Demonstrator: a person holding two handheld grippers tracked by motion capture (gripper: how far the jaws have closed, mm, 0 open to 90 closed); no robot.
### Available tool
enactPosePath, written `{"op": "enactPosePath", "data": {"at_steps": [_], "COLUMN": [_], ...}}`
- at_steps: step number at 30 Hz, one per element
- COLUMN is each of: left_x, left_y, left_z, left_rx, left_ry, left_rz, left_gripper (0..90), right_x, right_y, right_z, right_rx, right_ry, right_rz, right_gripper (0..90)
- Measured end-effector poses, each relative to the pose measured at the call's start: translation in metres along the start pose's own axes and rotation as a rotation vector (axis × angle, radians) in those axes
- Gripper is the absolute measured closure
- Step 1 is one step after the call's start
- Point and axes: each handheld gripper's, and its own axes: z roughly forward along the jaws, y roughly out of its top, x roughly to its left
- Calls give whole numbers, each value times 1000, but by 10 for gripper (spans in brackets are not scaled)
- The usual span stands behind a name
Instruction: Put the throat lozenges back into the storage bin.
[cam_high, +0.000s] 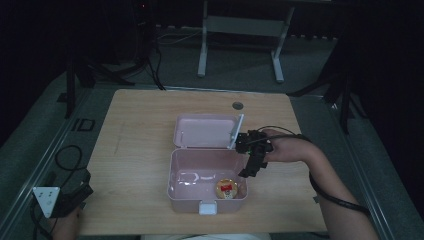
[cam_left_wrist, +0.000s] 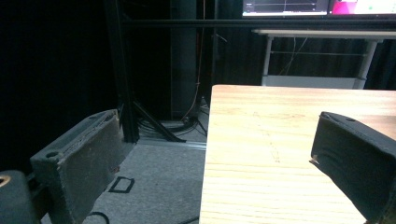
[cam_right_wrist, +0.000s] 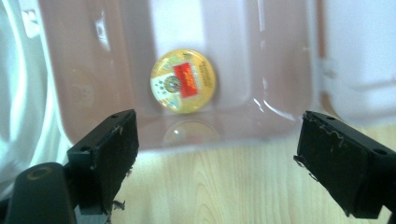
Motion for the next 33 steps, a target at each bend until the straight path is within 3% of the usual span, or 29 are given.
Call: {"op": "enactPosePath", "data": {"at_steps": [5, 10, 14, 22, 26, 31, 33], "left_x": [0, 0, 0, 0, -1, -1, -1], "left_y": [0, 0, 0, 0, 0, 0, 0], "left_z": [0, 0, 0, 0, 0, 0, 0], "left_rx": [1, 1, 1, 1, 0, 0, 1], "left_ry": [2, 2, 2, 3, 4, 4, 5], "left_rz": [2, 1, 1, 2, 3, 5, 4], "left_gripper": [26, 26, 26, 26, 26, 26, 26], "right_x": [-6, -11, -15, -28, -34, -35, -35], "right_y": [-26, -46, -64, -103, -124, -151, -161], "right_z": [-7, -1, 12, 49, 70, 96, 105], "right_rx": [-39, -56, -84, -164, -245, -325, -384], "right_ry": [-21, -36, -50, -72, -123, -248, -278], "right_rz": [51, 86, 113, 223, 301, 387, 431], "right_gripper": [124, 129, 131, 130, 126, 124, 123]}}
